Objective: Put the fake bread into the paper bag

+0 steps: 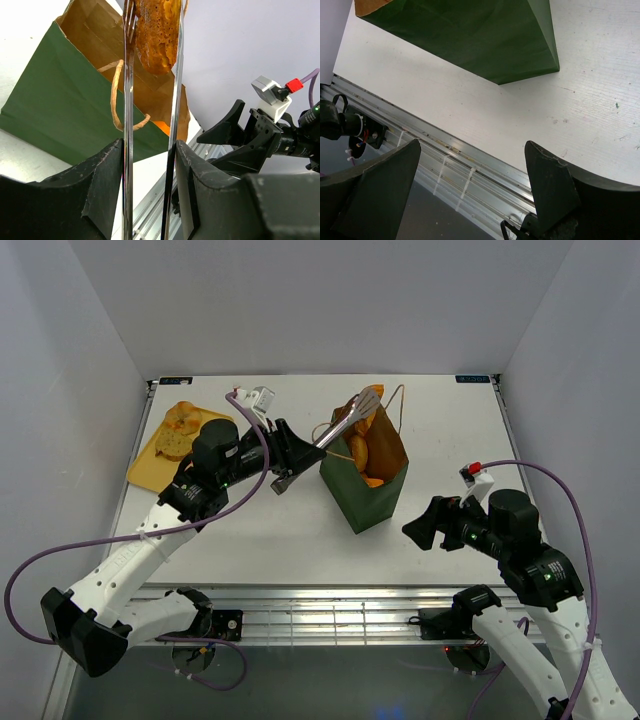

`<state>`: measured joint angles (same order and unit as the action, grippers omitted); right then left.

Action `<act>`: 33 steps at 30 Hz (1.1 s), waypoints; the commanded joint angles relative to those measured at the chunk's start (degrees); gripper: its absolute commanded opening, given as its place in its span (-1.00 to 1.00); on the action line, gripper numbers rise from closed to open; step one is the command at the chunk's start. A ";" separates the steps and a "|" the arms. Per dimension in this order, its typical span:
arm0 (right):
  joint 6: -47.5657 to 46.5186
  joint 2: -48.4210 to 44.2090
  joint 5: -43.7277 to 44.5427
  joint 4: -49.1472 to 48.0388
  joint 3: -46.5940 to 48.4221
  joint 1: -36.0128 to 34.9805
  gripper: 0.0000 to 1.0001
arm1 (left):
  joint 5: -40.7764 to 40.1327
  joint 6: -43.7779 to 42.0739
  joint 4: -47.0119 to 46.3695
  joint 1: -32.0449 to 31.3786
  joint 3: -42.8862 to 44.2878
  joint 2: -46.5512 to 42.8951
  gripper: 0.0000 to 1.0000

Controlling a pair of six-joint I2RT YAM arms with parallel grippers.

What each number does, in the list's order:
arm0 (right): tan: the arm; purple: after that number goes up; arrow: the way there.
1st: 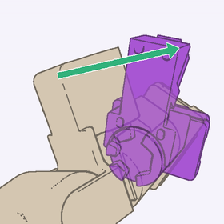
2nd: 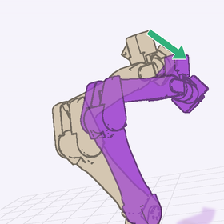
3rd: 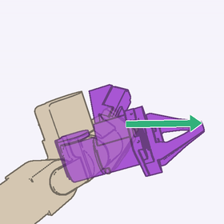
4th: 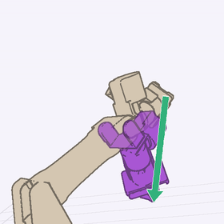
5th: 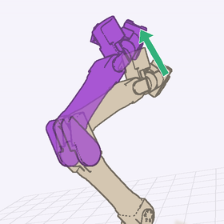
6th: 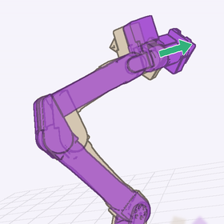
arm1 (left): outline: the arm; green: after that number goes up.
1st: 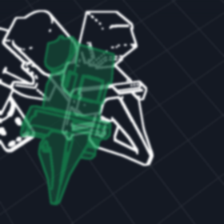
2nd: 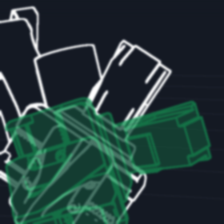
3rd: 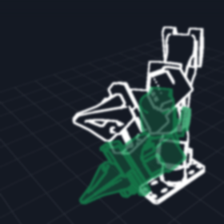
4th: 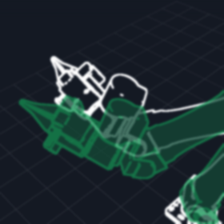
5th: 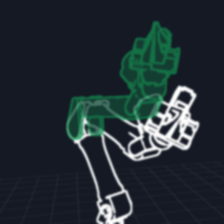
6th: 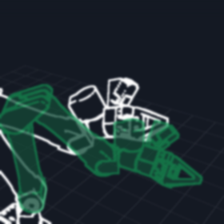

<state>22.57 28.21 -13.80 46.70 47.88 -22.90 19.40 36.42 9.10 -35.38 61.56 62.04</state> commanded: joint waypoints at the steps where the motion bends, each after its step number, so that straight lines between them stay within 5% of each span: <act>1: 0.37 -0.78 0.00 -0.20 -0.15 -0.22 0.81 | -0.85 -1.00 0.04 -0.22 1.02 -1.75 0.08; 33: 0.28 -2.01 -0.79 -0.03 -0.68 -0.13 0.80 | -1.12 -1.88 1.97 -0.22 2.60 -2.10 0.15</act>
<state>22.57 26.70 -13.89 46.85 47.75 -22.90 18.39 35.33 12.03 -35.38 61.67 61.98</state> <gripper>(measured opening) 0.903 0.574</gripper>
